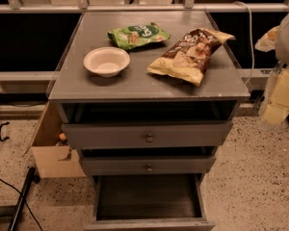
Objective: Place green rice chip bag into bottom drawer
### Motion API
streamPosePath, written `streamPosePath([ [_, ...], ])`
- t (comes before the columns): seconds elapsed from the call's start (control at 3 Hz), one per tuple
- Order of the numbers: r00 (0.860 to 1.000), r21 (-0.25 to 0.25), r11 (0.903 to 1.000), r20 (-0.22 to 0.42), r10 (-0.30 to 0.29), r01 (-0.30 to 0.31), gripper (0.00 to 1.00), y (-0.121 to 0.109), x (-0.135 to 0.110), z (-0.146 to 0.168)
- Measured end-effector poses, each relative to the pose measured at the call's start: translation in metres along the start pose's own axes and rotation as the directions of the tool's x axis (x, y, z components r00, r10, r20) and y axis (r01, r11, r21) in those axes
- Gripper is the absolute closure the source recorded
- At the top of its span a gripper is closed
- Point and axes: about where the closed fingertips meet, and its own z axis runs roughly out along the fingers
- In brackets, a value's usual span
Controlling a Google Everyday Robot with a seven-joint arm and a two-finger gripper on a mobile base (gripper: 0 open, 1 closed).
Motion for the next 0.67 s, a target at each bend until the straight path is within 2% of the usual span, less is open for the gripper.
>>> streamPosePath([
  [0.33, 1.000, 0.000, 1.0000, 0.000, 0.000, 0.000, 0.00, 0.000, 0.000, 0.000],
  [0.67, 1.000, 0.035, 0.9992, 0.023, -0.021, 0.020, 0.00, -0.013, -0.009, -0.003],
])
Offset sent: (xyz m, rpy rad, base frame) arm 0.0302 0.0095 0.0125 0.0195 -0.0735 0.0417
